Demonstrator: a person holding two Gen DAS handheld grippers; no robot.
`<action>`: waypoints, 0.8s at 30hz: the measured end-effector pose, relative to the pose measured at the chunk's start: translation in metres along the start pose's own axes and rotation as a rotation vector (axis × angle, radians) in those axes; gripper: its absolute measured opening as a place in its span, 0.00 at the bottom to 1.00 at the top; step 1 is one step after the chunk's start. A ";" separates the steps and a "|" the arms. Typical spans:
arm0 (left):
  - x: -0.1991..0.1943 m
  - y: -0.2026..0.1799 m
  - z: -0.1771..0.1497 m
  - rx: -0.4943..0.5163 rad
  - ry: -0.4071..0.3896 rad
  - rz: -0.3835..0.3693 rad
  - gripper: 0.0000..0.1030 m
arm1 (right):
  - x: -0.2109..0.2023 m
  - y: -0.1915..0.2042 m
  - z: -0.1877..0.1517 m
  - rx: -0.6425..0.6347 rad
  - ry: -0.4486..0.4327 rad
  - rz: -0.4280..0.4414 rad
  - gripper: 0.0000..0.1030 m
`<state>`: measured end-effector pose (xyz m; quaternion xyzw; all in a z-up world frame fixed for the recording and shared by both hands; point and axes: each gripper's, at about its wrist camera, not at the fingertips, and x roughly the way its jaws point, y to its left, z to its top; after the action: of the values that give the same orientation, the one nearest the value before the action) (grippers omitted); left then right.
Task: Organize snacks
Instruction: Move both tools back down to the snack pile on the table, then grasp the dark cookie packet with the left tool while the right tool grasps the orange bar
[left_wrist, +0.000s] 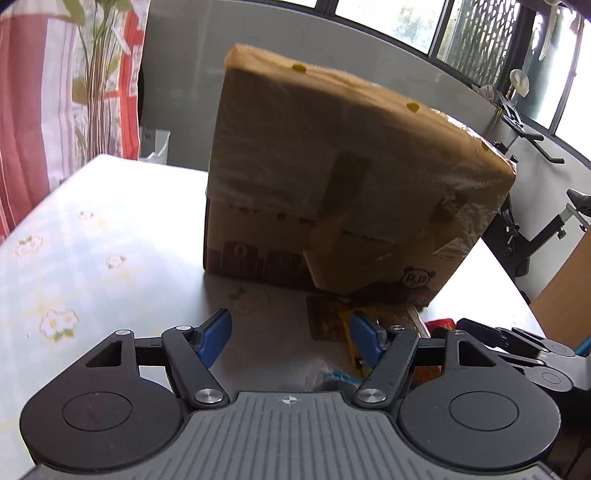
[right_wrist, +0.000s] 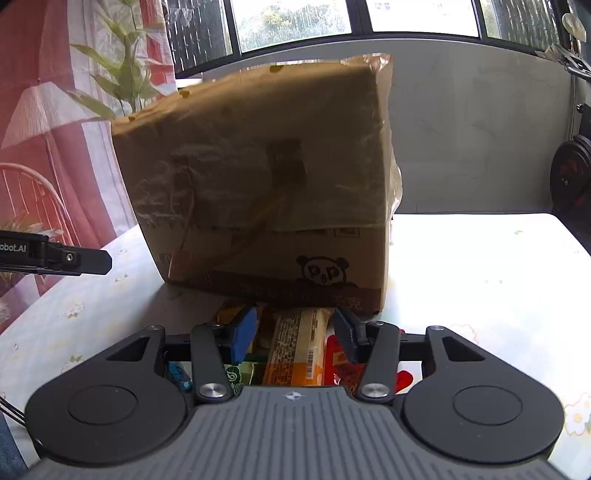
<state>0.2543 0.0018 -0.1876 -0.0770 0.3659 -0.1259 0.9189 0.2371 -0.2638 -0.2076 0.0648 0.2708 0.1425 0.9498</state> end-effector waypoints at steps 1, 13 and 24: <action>0.003 0.001 -0.005 -0.010 0.030 -0.011 0.70 | 0.004 0.001 -0.002 -0.006 0.015 -0.005 0.48; 0.018 -0.020 -0.044 0.028 0.194 -0.070 0.70 | 0.016 0.004 -0.032 0.005 0.056 -0.003 0.41; 0.033 -0.033 -0.050 -0.006 0.288 -0.061 0.70 | 0.016 -0.001 -0.034 -0.005 0.056 0.026 0.41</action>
<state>0.2367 -0.0415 -0.2374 -0.0719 0.4919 -0.1626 0.8523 0.2324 -0.2580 -0.2442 0.0620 0.2960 0.1571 0.9401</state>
